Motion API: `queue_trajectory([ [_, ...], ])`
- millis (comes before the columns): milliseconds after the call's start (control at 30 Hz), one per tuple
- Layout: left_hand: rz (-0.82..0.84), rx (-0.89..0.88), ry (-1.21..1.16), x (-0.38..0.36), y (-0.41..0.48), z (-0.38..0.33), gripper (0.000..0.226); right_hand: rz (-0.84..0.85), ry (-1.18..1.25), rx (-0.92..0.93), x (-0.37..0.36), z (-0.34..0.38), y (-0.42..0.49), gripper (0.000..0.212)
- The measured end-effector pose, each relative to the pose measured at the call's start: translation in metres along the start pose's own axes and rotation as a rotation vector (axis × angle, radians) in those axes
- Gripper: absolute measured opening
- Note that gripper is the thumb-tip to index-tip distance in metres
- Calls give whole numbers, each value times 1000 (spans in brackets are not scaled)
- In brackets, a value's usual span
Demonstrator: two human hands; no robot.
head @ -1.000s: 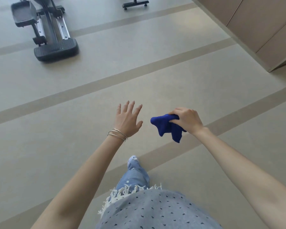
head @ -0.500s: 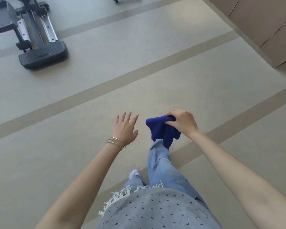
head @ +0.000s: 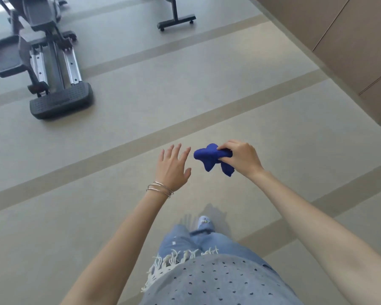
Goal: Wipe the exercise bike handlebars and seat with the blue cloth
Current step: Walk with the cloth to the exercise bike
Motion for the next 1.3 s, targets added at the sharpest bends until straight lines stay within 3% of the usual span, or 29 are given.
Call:
queue_trajectory([
  [433,36,-21,30,21,172,14,65,125,-46,-5,14,-55,153,13],
  [833,16,-41,35,98,379,73,65,32,-49,-21,69,-57,376,13],
  [1300,51,38,-1,121,558,115,64,118,-66,9,77,-101,579,12],
])
Point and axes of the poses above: each hand's wrist, its own y-axis towards the middle knuckle, its own x-axis out of the back of the hand, z = x × y, the point moved 9 cm from there along y, towards the middle knuckle, and after that the axes turned 9 degrees about -y, right-handed, at the moved point
